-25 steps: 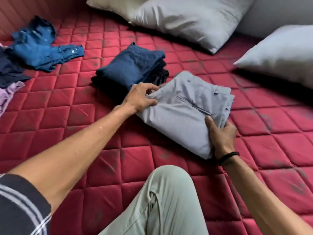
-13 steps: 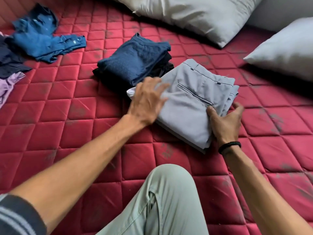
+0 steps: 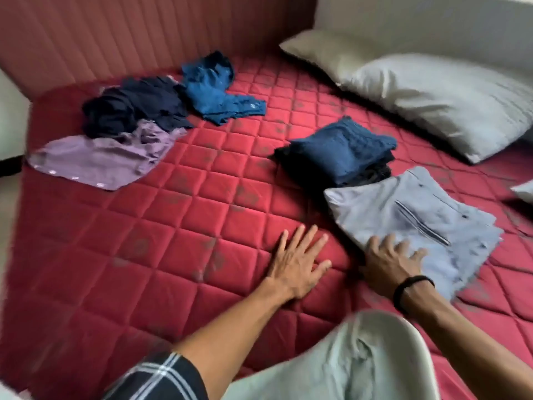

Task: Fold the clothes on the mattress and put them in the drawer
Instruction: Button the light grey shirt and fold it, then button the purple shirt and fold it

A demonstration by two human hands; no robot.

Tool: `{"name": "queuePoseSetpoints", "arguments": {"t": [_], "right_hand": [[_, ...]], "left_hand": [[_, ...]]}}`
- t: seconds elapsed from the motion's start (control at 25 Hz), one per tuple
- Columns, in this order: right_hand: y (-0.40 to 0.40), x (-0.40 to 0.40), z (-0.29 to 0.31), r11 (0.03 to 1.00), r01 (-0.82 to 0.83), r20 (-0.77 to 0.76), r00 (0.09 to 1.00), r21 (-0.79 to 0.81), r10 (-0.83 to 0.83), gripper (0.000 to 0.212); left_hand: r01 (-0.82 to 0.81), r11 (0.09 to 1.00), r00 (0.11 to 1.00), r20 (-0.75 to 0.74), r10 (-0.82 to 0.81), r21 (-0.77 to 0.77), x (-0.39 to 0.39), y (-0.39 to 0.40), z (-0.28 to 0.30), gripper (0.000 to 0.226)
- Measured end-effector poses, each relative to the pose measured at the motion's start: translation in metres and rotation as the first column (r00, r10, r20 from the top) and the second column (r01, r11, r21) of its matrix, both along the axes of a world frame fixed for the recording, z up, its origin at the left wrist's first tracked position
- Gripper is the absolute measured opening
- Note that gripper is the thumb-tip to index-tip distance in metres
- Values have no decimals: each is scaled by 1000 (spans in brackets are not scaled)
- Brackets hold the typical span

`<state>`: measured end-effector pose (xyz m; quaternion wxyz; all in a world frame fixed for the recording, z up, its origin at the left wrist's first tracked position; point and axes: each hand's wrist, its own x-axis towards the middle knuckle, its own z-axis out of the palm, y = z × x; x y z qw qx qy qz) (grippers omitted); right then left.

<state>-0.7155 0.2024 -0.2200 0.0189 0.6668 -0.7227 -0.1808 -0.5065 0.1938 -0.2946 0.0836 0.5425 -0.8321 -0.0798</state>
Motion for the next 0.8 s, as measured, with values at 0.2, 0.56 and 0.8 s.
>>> {"name": "queuePoseSetpoints", "arguments": {"t": [0.2, 0.56, 0.8], "right_hand": [[1, 202, -25, 887, -462, 148, 878, 22, 454, 90], [-96, 457, -65, 793, -563, 403, 686, -233, 606, 76], [-192, 534, -73, 591, -693, 401, 443, -414, 801, 56]], "left_hand": [[-376, 926, 927, -11, 376, -45, 161, 19, 1, 72], [-822, 547, 556, -15, 831, -159, 419, -26, -5, 74], [-707, 633, 668, -6, 744, -316, 464, -105, -16, 48]]}}
